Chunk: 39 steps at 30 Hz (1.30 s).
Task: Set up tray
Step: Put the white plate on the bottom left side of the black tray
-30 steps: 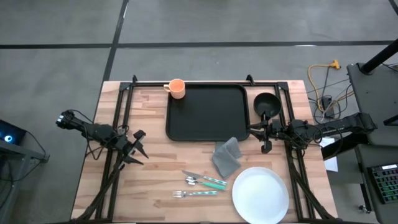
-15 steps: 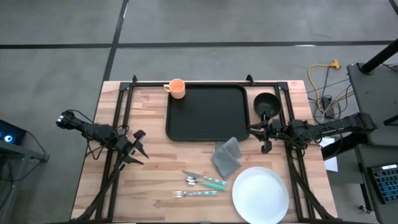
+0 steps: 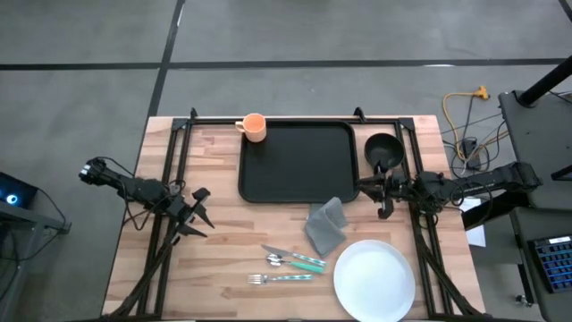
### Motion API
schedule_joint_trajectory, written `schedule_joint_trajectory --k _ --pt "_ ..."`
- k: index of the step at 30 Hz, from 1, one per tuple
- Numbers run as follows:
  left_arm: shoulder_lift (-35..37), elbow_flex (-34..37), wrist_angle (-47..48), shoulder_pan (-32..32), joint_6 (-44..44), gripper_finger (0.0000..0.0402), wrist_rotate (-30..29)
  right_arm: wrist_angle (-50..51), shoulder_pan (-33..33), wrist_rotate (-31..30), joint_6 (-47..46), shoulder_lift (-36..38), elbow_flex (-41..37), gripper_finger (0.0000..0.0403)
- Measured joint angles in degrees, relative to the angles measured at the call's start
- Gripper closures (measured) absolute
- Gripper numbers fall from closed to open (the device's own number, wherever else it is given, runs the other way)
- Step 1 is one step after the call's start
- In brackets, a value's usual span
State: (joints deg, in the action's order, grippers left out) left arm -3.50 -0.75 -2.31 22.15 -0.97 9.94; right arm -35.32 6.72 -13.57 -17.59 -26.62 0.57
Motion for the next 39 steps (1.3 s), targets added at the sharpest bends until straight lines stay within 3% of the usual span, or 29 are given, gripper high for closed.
schedule_joint_trajectory --k 17,31,39 --pt "-3.36 0.07 -0.13 0.01 1.06 0.0279 -0.01 -2.74 -0.02 -0.01 -1.97 -0.02 0.01 0.0327" --pt "0.18 0.11 -0.42 -0.04 1.07 0.0279 -0.05 -3.57 -0.02 0.15 -4.77 -0.10 0.01 0.0335" --pt "3.27 0.10 -0.01 -0.06 -0.78 0.0279 -0.20 -3.71 0.00 7.31 1.32 -0.02 0.71 0.0335"
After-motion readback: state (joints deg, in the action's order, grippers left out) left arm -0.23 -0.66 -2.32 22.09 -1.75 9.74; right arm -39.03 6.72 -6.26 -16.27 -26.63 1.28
